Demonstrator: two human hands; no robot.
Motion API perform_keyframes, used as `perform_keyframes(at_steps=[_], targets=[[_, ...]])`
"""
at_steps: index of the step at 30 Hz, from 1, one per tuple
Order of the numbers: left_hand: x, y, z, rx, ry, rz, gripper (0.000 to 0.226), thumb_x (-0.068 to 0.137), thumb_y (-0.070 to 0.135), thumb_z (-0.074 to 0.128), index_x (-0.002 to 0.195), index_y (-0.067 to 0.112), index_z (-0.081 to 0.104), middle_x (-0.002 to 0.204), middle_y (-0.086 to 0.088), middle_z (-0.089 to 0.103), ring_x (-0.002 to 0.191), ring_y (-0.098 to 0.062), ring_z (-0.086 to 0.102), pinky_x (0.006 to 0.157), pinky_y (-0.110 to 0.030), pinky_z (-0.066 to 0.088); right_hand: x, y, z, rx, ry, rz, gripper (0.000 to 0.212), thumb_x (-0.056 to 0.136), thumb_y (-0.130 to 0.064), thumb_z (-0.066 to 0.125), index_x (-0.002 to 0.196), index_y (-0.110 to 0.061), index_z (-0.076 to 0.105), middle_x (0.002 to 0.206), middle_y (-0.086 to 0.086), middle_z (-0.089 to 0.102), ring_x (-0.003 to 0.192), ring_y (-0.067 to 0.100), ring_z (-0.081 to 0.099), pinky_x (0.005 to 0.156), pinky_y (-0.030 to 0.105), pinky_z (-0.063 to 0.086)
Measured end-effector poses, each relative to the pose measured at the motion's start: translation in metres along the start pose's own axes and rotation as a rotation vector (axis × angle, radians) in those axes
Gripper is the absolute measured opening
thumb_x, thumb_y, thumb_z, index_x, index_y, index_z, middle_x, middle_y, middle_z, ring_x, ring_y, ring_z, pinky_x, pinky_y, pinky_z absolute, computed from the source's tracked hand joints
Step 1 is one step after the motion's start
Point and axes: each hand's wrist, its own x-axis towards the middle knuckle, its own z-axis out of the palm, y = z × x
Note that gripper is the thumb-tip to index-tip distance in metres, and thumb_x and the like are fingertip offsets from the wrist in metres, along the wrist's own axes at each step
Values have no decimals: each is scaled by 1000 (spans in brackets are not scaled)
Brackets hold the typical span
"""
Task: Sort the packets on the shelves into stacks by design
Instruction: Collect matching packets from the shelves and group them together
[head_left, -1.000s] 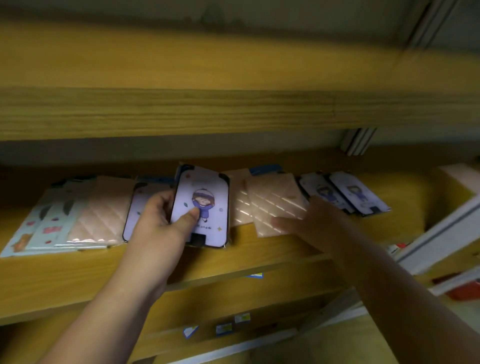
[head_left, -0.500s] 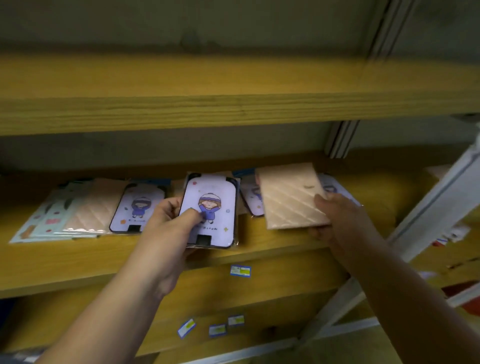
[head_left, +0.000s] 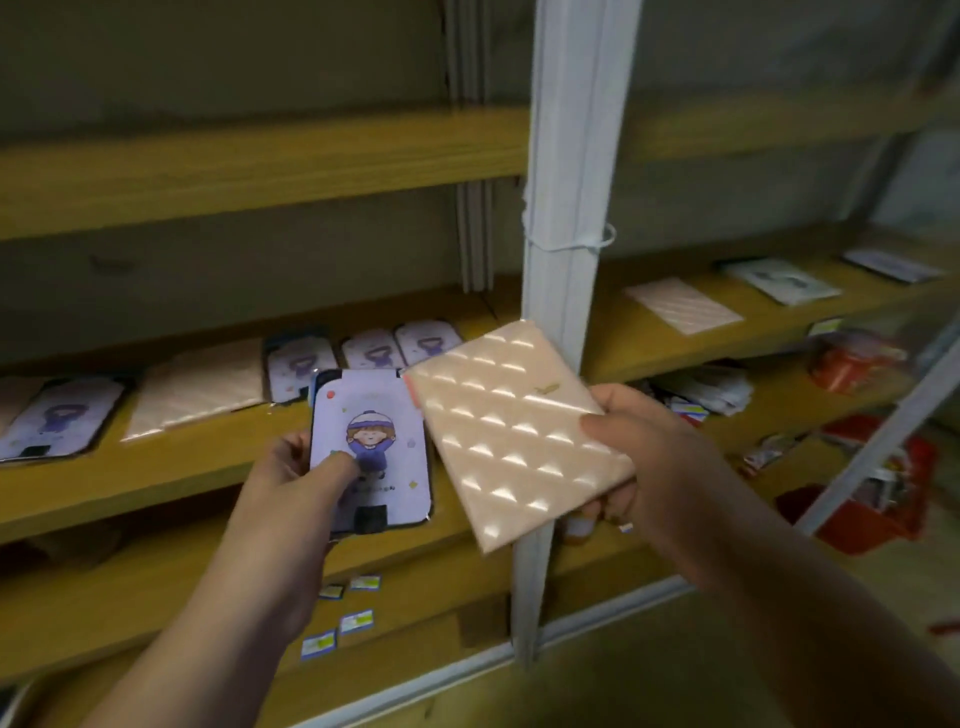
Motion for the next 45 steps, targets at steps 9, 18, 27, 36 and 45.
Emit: perform_keyframes(at_steps=[9, 18, 27, 36, 45], targets=[[-66, -10, 149, 0, -216, -39, 30, 86, 6, 67, 114, 15, 60, 96, -8, 80, 86, -23, 77, 62, -32, 58, -40, -5, -158, 310, 162, -23, 30, 101, -16, 44, 128, -6, 55, 108, 18, 63, 85, 27, 61, 69, 39, 45], [-55, -34, 260, 19, -342, -109, 29, 93, 6, 63, 117, 19, 54, 89, -1, 80, 76, -20, 78, 51, -25, 57, -57, 16, -268, 526, 455, -81, 22, 94, -27, 59, 104, -9, 67, 75, 2, 71, 64, 14, 68, 52, 26, 53], [10, -47, 345, -23, -363, -145, 27, 92, 10, 66, 114, 22, 54, 85, 2, 81, 75, -19, 78, 54, -30, 60, 16, 1, -331, 286, 465, -31, 23, 91, -28, 62, 104, -15, 75, 96, 14, 66, 71, 22, 62, 61, 35, 50], [104, -33, 379, -23, -244, -114, 28, 89, 16, 70, 108, 32, 57, 88, -1, 79, 73, -15, 77, 47, -27, 57, 208, -25, -356, -21, 468, 25, 15, 99, -22, 59, 91, -15, 70, 80, 11, 62, 62, 19, 58, 50, 28, 51], [152, -31, 403, 11, -65, -96, 19, 92, 14, 65, 100, 31, 61, 103, -4, 71, 97, -27, 68, 85, -47, 54, 312, -33, -339, -689, 251, -64, 37, 98, -36, 54, 129, -15, 61, 107, 4, 71, 74, 13, 69, 65, 29, 52]])
